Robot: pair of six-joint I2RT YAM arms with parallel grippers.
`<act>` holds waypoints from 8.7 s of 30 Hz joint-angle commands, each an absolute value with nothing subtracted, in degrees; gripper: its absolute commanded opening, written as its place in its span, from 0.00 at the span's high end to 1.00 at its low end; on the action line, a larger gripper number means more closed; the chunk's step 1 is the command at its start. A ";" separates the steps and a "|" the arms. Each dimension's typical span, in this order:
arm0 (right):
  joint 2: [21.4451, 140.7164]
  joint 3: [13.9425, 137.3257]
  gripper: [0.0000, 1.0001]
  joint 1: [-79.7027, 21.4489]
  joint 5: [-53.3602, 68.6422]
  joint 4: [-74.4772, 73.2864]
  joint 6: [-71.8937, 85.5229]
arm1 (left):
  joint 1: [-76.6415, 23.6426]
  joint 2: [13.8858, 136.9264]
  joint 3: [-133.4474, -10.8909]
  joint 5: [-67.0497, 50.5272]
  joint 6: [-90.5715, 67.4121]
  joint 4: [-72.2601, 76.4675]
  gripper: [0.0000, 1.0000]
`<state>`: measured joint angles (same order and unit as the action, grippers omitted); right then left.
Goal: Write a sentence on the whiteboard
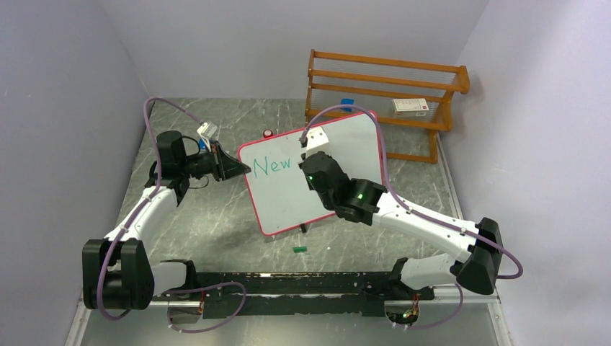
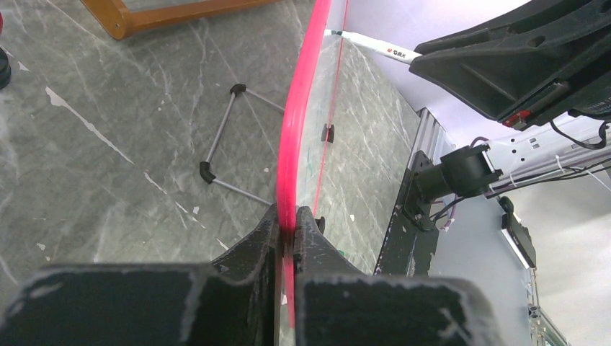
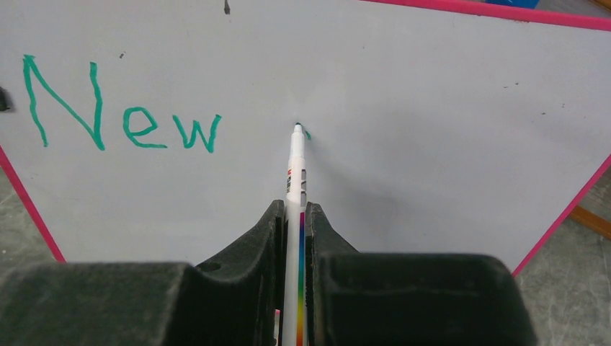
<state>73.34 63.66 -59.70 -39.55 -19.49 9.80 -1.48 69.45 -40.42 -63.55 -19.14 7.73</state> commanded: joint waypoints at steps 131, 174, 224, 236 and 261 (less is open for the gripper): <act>72.37 63.81 1.00 -57.69 -39.55 -25.34 12.74 | -0.18 69.85 -40.08 -62.51 -18.68 9.49 0.95; 73.30 64.68 1.00 -57.00 -40.63 -20.64 10.90 | -0.18 69.86 -39.86 -62.85 -19.11 10.00 0.95; 72.31 62.99 1.00 -56.09 -42.34 -24.03 12.17 | -0.18 70.05 -39.81 -63.08 -19.28 10.23 0.95; 73.01 64.13 1.00 -55.86 -41.78 -20.76 10.77 | -0.15 70.05 -39.81 -63.22 -19.25 10.28 0.95; 73.37 64.75 1.00 -55.90 -37.10 -20.28 10.33 | -0.18 69.89 -39.99 -62.93 -18.83 9.68 0.95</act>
